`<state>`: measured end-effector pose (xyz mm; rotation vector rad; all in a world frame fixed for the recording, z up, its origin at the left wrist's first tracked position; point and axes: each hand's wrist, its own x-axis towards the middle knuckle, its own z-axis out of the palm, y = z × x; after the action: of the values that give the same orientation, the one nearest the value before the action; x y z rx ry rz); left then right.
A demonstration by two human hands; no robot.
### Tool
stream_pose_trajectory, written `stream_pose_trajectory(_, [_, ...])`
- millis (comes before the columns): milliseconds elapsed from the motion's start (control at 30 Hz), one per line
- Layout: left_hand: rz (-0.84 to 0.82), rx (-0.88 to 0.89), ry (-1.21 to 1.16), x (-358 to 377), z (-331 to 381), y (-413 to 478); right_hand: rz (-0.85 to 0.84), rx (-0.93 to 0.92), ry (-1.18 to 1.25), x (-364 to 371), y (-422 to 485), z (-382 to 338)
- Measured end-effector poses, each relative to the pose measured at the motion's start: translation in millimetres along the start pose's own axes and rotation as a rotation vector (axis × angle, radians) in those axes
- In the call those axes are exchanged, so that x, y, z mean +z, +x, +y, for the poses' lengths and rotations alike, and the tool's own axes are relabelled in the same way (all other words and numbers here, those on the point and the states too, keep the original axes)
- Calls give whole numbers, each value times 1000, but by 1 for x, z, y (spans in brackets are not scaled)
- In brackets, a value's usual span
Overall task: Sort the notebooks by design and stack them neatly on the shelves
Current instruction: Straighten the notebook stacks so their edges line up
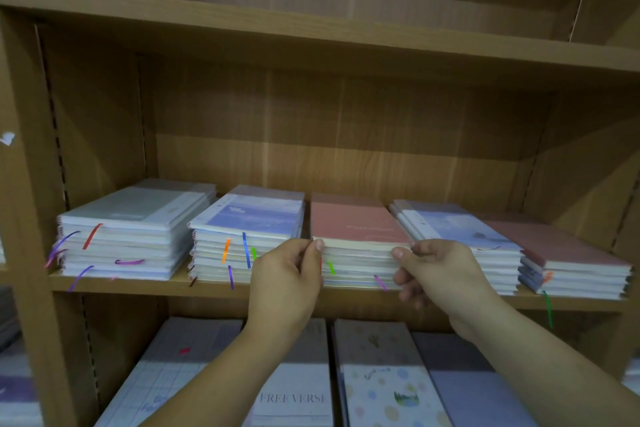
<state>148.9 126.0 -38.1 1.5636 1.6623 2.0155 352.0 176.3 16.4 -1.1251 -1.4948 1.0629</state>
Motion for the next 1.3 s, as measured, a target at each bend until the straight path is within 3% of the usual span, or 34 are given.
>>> stream_pose_trajectory(333, [46, 105, 182, -3, 2, 2, 38, -109, -314, -4, 6, 1])
stream_pose_trajectory(533, [-12, 173, 307, -12, -2, -2, 145, -436, -824, -12, 1, -3])
stream_pose_trajectory(700, [7, 223, 353, -8, -2, -2, 128, -397, -830, -5, 2, -4])
stream_pose_trajectory(867, [-7, 198, 334, -9, -3, -2, 192, -325, -617, -4, 8, 0])
stream_pose_trajectory(1300, [-18, 151, 221, -6, -4, -3, 193, -293, -434, -8, 21, 8])
